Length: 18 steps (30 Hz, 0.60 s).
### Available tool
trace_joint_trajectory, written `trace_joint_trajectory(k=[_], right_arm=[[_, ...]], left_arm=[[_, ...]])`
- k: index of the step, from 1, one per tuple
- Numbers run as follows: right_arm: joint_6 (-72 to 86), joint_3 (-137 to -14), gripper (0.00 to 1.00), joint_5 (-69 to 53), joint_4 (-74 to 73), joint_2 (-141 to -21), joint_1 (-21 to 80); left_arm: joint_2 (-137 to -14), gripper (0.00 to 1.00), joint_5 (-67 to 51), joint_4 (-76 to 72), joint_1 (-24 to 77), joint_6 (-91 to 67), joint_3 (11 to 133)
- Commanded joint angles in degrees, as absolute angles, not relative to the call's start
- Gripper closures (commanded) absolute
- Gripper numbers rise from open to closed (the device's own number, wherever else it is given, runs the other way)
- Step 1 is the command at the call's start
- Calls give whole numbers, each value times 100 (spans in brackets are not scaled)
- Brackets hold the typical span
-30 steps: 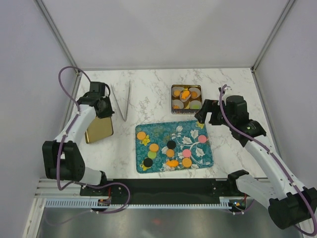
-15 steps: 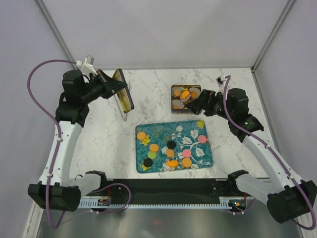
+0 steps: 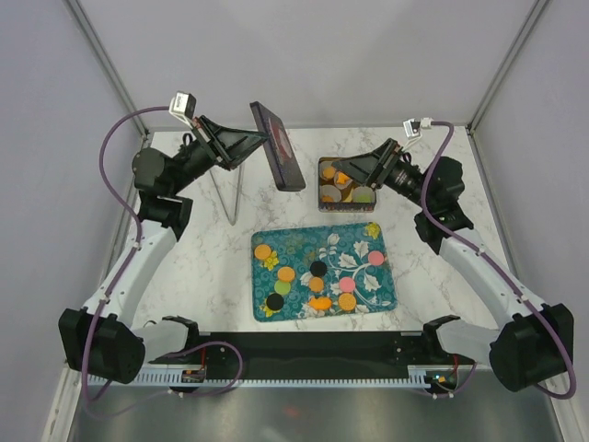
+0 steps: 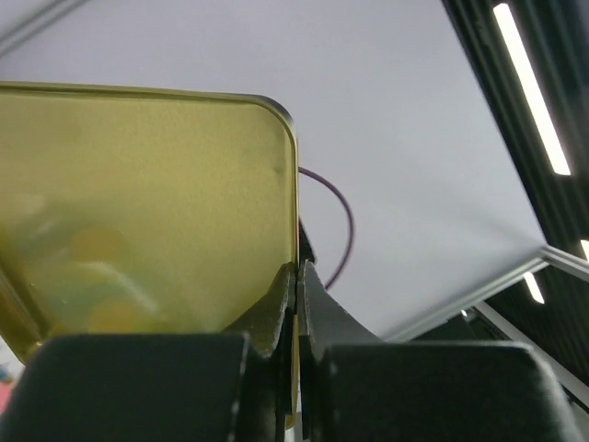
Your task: Pack the cookies
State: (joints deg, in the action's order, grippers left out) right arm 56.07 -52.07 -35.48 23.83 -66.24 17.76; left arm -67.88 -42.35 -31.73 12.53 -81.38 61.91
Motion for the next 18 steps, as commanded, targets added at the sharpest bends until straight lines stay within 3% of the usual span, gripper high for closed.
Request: trace_joint_trajectory(k=[1, 7, 18], right_arm=[[6353, -5089, 2, -3788, 3802, -6837, 1767], [7575, -4685, 2, -3850, 5639, -7329, 1784], [8410, -4799, 2, -3850, 6599, -7866, 1828]], left_arm=[[-6855, 98, -4228, -5193, 1397, -9421, 6030], [-7110, 98, -3929, -6055, 1749, -9843, 5994], [-7532, 98, -3595, -6714, 2319, -10134, 6135]])
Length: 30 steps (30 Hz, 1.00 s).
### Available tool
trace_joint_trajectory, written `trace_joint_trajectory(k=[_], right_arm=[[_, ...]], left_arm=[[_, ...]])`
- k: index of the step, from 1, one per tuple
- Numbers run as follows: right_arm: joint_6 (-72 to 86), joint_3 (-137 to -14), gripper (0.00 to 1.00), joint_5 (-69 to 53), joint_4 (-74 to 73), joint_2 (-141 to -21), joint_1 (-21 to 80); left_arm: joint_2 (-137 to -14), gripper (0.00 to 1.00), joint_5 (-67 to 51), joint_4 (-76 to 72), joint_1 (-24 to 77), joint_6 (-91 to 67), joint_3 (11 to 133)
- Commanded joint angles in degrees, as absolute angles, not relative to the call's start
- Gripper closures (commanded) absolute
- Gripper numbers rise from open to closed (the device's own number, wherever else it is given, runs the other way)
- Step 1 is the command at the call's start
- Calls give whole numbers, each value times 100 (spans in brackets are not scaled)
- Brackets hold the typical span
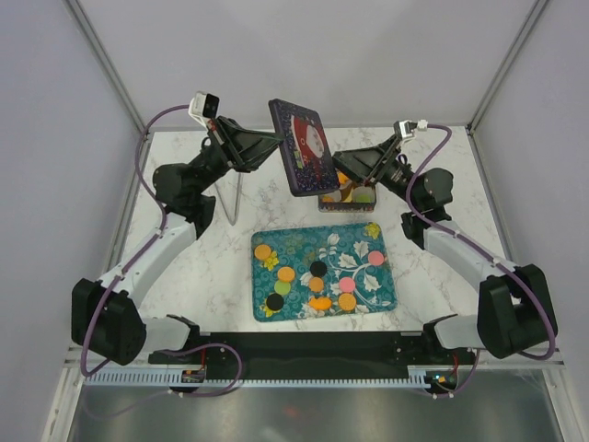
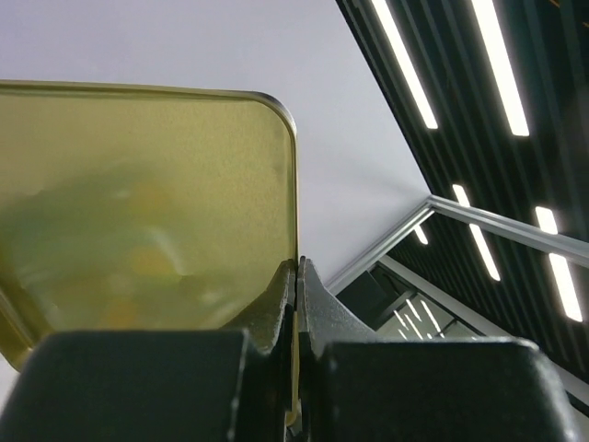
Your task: Pack the cookies
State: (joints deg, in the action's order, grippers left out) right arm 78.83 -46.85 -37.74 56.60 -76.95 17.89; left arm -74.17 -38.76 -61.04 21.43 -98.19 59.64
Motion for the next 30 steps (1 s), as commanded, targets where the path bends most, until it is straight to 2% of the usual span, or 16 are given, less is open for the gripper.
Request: trace_joint_trajectory(k=[1, 11, 13, 14, 15, 21, 30], right_arm=[[8542, -4799, 2, -3867, 6914, -7936, 1828], [9553, -4878, 2, -3823, 8050, -8007, 1846], [9615, -4896, 5, -3797, 8077, -7946, 1854], [9624, -4887, 7, -3788, 8077, -7902, 1854], [9641, -4852, 14, -3771, 8095, -7875, 1854], [9958, -4650, 40, -3718, 8551, -7805, 1872], [10186, -4570, 58, -3718, 8754, -7594, 1872]], left_arm=[[-7619, 98, -3543, -6854, 2346, -10195, 6152], [-7840, 98, -3621, -7180, 2461, -10414, 6223], [-7919, 98, -3699, -7251, 2478, -10476, 6231], [-7945, 98, -3718, -7321, 2487, -10564, 6258], [-8006, 98, -3744, -7443, 2513, -10608, 6267], [-8042, 97, -3814, -7471, 2540, -10688, 6179], [-8103, 97, -3981, -7269, 2549, -10574, 6003]])
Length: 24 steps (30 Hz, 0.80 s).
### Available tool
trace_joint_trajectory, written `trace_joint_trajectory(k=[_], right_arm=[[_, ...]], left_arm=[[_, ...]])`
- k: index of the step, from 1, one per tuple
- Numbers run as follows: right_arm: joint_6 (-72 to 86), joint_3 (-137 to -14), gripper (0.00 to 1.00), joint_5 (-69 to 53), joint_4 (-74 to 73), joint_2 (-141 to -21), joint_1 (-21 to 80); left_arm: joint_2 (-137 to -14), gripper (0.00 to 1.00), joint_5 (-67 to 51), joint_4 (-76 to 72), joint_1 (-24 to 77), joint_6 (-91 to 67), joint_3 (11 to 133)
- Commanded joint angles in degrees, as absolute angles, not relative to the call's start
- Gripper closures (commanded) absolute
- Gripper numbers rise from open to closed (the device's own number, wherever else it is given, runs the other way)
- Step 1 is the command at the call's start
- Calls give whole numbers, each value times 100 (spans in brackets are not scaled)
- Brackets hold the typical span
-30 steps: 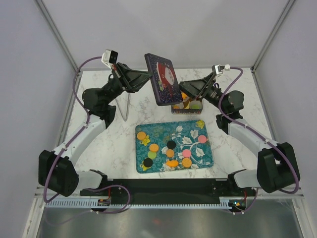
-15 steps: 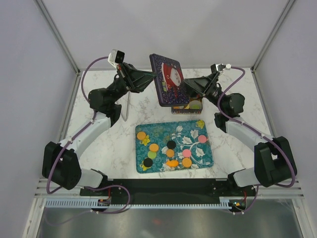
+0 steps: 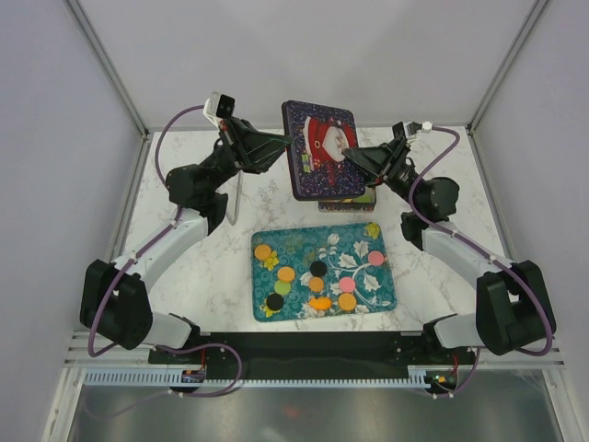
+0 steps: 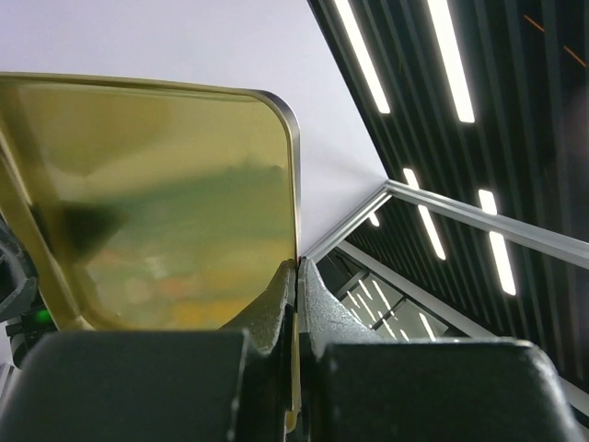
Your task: Pack the cookies
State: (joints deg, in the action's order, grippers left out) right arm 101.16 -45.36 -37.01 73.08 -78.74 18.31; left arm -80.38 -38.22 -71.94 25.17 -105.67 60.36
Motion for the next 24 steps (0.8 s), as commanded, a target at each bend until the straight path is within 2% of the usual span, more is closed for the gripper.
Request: trace_joint_trajectory(k=[1, 6, 9, 16, 20, 24], right_arm=[[10213, -4570, 60, -3709, 8771, -7542, 1872], [10371, -4553, 74, -3691, 8815, -7427, 1872], [10424, -4526, 81, -3665, 8868, -7357, 1872], [10977, -4465, 91, -3367, 9193, -7330, 1872], [11091, -4395, 100, -3217, 9184, -7286, 1872], [11092, -4342, 100, -3138, 9071, -7225, 1872]], left_arm=[[-8112, 96, -3999, -7269, 2549, -10547, 5951], [-8331, 96, -4060, -7321, 2549, -10591, 5897], [-8402, 92, -4157, -7199, 2549, -10547, 6011], [-8429, 76, -4227, -6944, 2540, -10398, 6117], [-8394, 66, -4254, -6820, 2540, -10283, 6161], [-8341, 55, -4298, -6662, 2531, -10108, 6170]])
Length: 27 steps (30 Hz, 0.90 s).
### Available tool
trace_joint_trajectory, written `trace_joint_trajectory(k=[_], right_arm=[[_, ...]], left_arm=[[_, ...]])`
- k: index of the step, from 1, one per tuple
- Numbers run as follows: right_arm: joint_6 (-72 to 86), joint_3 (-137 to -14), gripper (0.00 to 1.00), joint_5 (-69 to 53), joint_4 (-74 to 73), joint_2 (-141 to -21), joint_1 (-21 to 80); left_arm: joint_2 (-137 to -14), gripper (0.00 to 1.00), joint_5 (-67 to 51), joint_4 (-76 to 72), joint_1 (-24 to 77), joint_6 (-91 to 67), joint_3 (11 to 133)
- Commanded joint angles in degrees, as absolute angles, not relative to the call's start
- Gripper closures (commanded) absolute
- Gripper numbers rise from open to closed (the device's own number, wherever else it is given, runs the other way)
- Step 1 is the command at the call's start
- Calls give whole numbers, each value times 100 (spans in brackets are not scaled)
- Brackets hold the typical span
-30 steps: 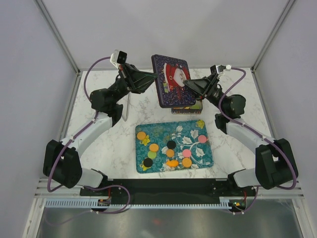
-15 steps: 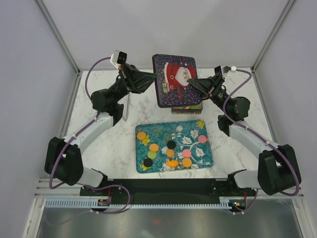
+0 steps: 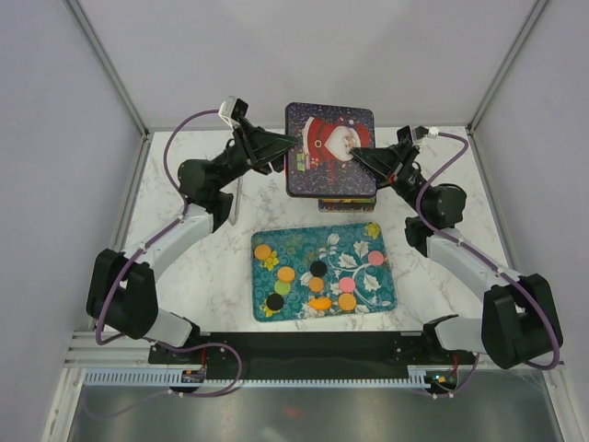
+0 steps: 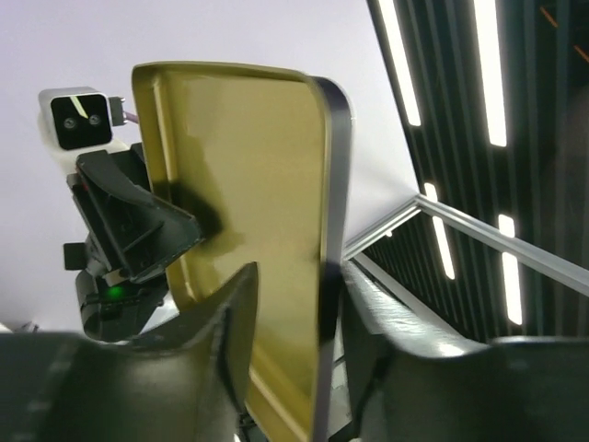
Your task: Pack the cookies
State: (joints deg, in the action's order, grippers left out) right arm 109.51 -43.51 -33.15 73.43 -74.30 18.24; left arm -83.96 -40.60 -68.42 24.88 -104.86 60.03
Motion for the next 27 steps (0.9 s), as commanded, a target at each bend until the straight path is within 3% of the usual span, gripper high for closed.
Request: trace_joint_trajectory(k=[1, 12, 19, 27], right_arm=[[11092, -4333, 100, -3120, 9053, -7181, 1872], [9933, -4439, 100, -3445, 6823, -6505, 1828], [9817, -4439, 100, -3542, 6574, -6653, 1793], [9949, -4491, 100, -3612, 6601, -6609, 1574]], left_arm=[[-8332, 50, -4315, -6566, 2523, -10064, 6179], [-7893, 46, -4781, -4019, 2487, -8026, 6600], [-8007, 58, -5018, -3867, 2487, -7717, 6539], [-7928, 45, -5018, -3421, 2391, -7183, 6459]])
